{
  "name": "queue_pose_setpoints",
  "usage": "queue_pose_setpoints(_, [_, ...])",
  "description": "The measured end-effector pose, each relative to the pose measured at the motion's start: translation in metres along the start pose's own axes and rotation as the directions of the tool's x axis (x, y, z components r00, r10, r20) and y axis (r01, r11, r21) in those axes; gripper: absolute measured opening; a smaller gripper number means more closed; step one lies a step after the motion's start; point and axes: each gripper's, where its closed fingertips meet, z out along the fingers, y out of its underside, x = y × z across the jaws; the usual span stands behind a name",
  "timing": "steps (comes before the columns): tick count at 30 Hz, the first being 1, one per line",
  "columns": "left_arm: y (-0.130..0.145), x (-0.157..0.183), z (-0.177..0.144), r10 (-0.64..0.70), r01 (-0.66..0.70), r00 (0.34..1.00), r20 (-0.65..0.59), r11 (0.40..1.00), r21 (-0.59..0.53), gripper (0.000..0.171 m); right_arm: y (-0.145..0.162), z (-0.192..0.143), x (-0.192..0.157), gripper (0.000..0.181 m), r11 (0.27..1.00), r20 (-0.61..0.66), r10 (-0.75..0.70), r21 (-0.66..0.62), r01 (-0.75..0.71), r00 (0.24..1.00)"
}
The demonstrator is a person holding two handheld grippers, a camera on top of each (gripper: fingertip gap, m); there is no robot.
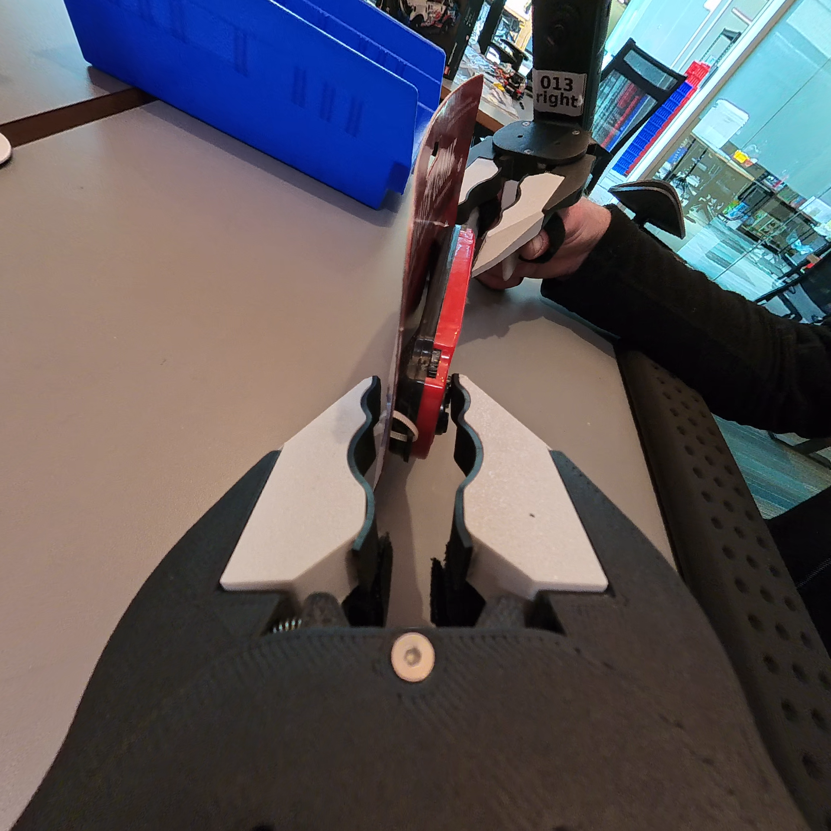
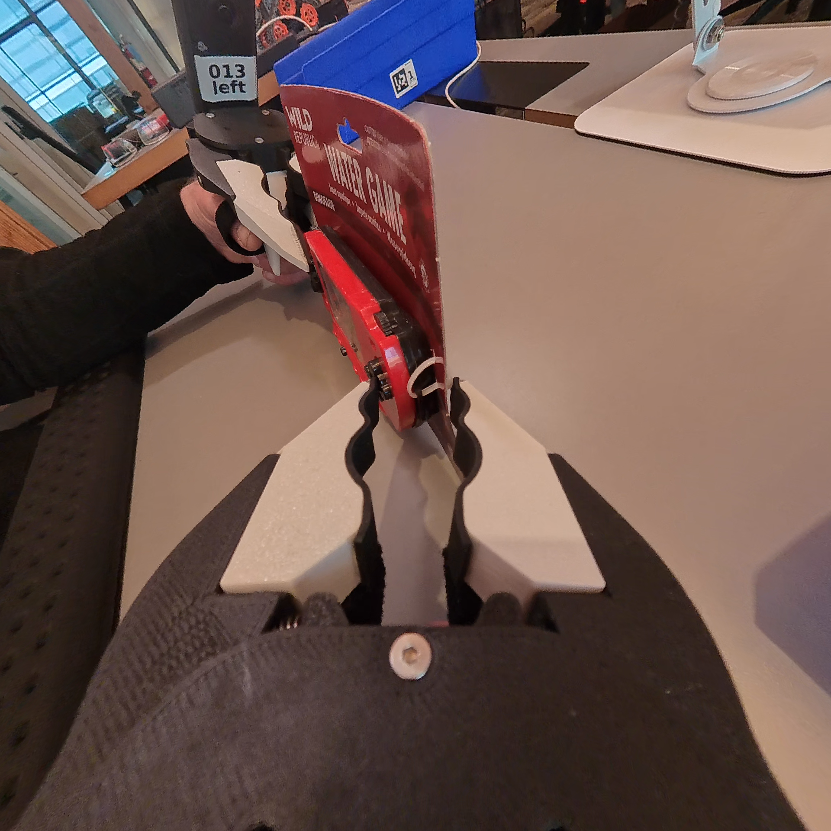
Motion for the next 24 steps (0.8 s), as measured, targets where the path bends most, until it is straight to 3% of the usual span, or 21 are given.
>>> queue_pose_setpoints(24, [-0.0001,0.001,0.001,0.002,-0.002,1.0,0.004,1.0,-0.005,0.029,0.0012,-0.0013,-0.0012,0.03,1.0,0.004,-0.009,-0.006,0.009,1.0])
